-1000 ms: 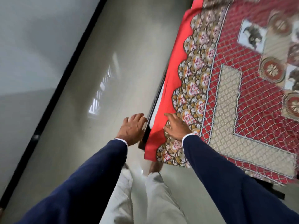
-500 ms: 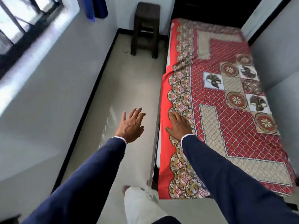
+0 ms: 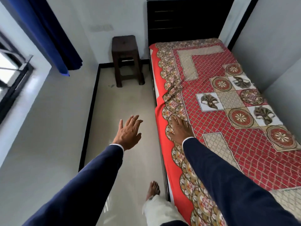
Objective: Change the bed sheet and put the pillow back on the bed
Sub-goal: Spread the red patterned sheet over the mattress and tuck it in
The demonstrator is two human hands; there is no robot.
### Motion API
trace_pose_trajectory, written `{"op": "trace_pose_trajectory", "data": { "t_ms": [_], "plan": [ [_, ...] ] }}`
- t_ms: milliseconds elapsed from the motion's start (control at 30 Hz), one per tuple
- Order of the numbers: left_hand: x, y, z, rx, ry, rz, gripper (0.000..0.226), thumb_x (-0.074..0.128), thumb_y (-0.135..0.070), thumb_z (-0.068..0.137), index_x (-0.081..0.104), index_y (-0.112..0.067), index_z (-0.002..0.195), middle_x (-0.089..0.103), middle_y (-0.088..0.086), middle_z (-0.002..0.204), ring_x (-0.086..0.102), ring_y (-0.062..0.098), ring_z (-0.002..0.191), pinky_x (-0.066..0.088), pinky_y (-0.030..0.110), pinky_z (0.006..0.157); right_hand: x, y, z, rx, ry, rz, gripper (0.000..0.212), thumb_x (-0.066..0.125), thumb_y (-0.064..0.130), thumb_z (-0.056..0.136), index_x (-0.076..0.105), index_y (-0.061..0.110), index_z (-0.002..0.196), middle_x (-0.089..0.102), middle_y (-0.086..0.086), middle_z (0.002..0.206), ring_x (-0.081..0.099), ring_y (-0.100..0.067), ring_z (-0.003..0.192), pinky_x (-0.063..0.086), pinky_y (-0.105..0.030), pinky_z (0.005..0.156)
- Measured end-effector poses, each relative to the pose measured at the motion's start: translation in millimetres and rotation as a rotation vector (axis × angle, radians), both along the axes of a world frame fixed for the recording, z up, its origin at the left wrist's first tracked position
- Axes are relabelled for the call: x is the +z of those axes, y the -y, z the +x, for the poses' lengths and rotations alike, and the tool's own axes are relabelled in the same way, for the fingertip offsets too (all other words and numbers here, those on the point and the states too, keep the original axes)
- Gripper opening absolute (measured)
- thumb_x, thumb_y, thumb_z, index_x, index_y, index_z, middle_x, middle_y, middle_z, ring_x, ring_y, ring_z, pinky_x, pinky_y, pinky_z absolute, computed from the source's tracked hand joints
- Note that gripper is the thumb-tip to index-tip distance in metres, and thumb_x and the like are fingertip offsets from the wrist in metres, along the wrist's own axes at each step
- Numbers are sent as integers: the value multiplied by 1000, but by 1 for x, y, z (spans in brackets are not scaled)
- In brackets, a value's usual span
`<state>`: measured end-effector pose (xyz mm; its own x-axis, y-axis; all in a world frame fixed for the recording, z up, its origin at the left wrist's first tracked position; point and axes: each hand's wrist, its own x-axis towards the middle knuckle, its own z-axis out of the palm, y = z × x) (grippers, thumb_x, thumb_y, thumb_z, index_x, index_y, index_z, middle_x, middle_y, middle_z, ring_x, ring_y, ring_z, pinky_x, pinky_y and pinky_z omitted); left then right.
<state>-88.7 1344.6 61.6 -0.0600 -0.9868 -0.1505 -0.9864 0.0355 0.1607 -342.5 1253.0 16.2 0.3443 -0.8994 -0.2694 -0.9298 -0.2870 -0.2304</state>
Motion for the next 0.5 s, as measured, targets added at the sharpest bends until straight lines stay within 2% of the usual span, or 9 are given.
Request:
{"op": "trace_pose_trajectory", "data": {
  "t_ms": [200, 500],
  "plan": [
    [20, 149, 34, -36, 32, 17, 58, 51, -32, 99, 29, -22, 151, 15, 2, 166, 9, 23, 155, 13, 63, 120, 11, 133, 23, -46, 0, 7, 81, 62, 44, 91, 18, 25, 156, 16, -5, 164, 29, -35, 145, 30, -54, 116],
    [12, 331, 77, -132, 31, 16, 58, 53, -32, 98, 31, -22, 150, 19, 3, 165, 13, 23, 154, 13, 64, 119, 2, 274, 63, -81, -14, 5, 78, 62, 46, 90, 22, 25, 153, 25, -6, 160, 35, -34, 141, 33, -54, 114]
  ]
}}
